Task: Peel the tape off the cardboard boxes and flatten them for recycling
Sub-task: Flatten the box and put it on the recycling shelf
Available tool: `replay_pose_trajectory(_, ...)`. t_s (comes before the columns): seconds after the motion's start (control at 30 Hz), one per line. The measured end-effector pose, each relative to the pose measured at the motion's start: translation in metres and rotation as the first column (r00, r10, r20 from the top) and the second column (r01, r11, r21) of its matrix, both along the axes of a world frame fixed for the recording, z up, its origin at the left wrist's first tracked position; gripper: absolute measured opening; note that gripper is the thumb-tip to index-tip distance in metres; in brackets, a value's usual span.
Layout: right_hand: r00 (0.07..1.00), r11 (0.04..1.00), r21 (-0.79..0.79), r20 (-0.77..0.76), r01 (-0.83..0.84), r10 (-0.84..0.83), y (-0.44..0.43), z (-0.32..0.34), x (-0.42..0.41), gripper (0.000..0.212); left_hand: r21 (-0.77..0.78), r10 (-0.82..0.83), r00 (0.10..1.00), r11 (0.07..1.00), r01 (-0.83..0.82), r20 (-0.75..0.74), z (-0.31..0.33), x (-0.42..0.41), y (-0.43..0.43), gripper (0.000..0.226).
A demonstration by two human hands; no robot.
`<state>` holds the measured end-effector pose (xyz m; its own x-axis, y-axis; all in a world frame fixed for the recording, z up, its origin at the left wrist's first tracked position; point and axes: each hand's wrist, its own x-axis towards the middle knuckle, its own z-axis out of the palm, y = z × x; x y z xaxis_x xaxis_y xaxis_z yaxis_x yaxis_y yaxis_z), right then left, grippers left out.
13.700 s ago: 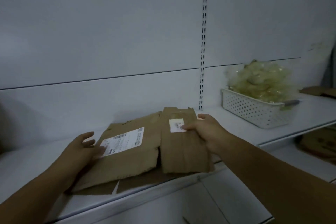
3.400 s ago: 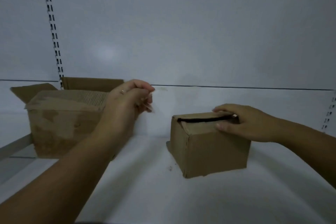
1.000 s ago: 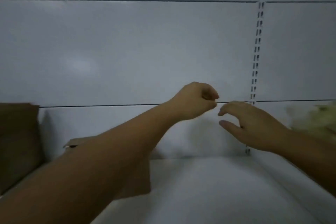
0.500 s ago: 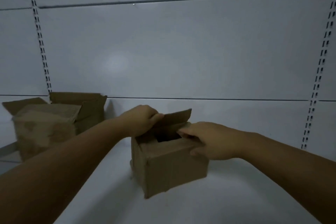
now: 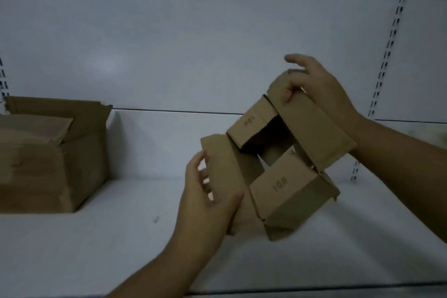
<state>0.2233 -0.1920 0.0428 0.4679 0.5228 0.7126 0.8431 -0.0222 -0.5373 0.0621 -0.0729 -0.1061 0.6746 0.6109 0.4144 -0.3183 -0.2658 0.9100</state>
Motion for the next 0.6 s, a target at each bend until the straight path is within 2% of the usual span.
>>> replay_pose_trajectory(0.03, 1.000, 0.993, -0.112, 0.013, -0.022, 0.024, 0.002, -0.001, 0.003, 0.023, 0.140, 0.074, 0.997, 0.988, -0.068, -0.038, -0.009, 0.004, -0.006, 0.085)
replay_pose_trajectory(0.1, 0.996, 0.943, -0.323, -0.005, -0.085, 0.088, 0.007, -0.007, 0.003, 0.024, 0.457, 0.200, 0.971, 0.881, -0.120, -0.129, -0.020, 0.011, -0.015, 0.088)
replay_pose_trajectory(0.13, 0.995, 0.914, -0.393, -0.018, -0.102, 0.103, 0.009, -0.011, 0.003, 0.024, 0.553, 0.210, 0.962, 0.829, -0.080, -0.176, -0.023, 0.014, -0.021, 0.085)
replay_pose_trajectory(0.17, 0.995, 0.902, -0.421, -0.047, -0.099, 0.088, 0.013, -0.013, 0.002, 0.023, 0.580, 0.172, 0.962, 0.814, -0.018, -0.211, -0.024, 0.017, -0.027, 0.080)
replay_pose_trajectory(0.2, 0.993, 0.898, -0.426, -0.091, -0.106, 0.074, 0.017, -0.017, -0.002, 0.022, 0.534, 0.088, 0.971, 0.844, 0.046, -0.223, -0.025, 0.017, -0.035, 0.073)
replay_pose_trajectory(0.27, 0.979, 0.883, -0.444, -0.194, -0.151, 0.069, 0.025, -0.036, -0.006, 0.021, 0.286, -0.176, 0.969, 0.932, 0.221, -0.176, -0.030, 0.012, -0.042, 0.056)
replay_pose_trajectory(0.3, 0.970, 0.880, -0.448, -0.238, -0.156, 0.050, 0.030, -0.051, -0.007, 0.021, 0.181, -0.275, 0.949, 0.936, 0.301, -0.155, -0.033, 0.006, -0.041, 0.051)
replay_pose_trajectory(0.4, 0.978, 0.905, -0.421, -0.207, -0.057, -0.035, 0.041, -0.085, -0.009, 0.026, 0.027, -0.324, 0.935, 0.943, 0.331, -0.145, -0.044, -0.009, -0.024, 0.046)
replay_pose_trajectory(0.47, 0.949, 0.910, -0.385, -0.313, -0.153, 0.027, 0.046, -0.086, -0.013, 0.026, -0.117, -0.391, 0.914, 0.918, 0.379, -0.106, -0.044, -0.018, -0.009, 0.050)
replay_pose_trajectory(0.5, 0.926, 0.906, -0.372, -0.373, -0.203, 0.054, 0.050, -0.085, -0.014, 0.025, -0.149, -0.478, 0.872, 0.875, 0.461, -0.110, -0.040, -0.021, -0.003, 0.054)
replay_pose_trajectory(0.53, 0.916, 0.899, -0.379, -0.398, -0.219, 0.056, 0.055, -0.084, -0.016, 0.025, -0.146, -0.622, 0.775, 0.782, 0.606, -0.115, -0.036, -0.028, 0.001, 0.059)
replay_pose_trajectory(0.6, 0.922, 0.887, -0.417, -0.386, -0.197, 0.024, 0.068, -0.085, -0.019, 0.025, -0.100, -0.856, 0.472, 0.499, 0.861, -0.209, -0.025, -0.045, 0.011, 0.062)
